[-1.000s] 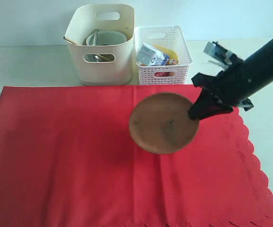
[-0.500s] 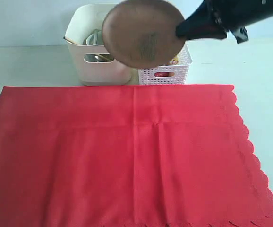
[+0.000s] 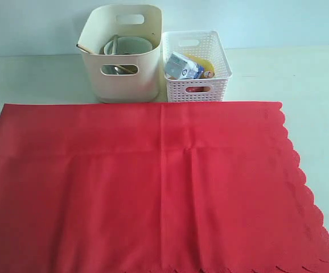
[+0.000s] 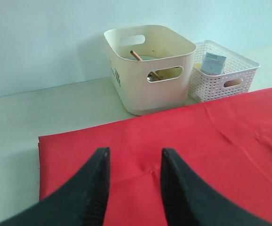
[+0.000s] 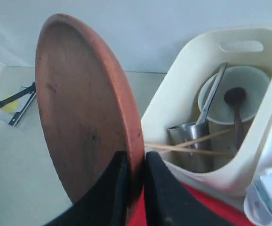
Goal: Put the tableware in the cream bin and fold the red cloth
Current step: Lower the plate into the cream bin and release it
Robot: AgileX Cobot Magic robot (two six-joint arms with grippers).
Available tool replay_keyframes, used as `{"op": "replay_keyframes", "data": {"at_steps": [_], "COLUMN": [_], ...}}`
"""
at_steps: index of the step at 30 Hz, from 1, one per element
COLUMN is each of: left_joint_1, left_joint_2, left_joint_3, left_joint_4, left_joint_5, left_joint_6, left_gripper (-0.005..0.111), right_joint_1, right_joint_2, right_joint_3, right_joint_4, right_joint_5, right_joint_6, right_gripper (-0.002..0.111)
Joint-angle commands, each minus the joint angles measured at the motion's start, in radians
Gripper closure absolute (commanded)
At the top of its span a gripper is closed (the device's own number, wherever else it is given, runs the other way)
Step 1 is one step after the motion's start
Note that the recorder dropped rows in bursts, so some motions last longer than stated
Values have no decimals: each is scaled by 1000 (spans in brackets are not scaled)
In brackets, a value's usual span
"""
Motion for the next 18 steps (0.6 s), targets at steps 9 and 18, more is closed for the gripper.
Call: {"op": "replay_keyframes", "data": {"at_steps": [9,18], "left_joint_1": [-2,-2], "left_joint_2": [3,3], "left_joint_3": [3,3], "left_joint_4": [1,3], "left_joint_5": [-25,-33], "left_joint_6": [-3,-3], "left_gripper": [70,70], "right_joint_1": [61,67], "right_joint_2": [212,315], "right_joint_3": [-98,-98], "right_joint_4": [-55,-42], "right_joint_5": [-267,-329], "right_joint_6": [8,4], "right_gripper": [108,108]}}
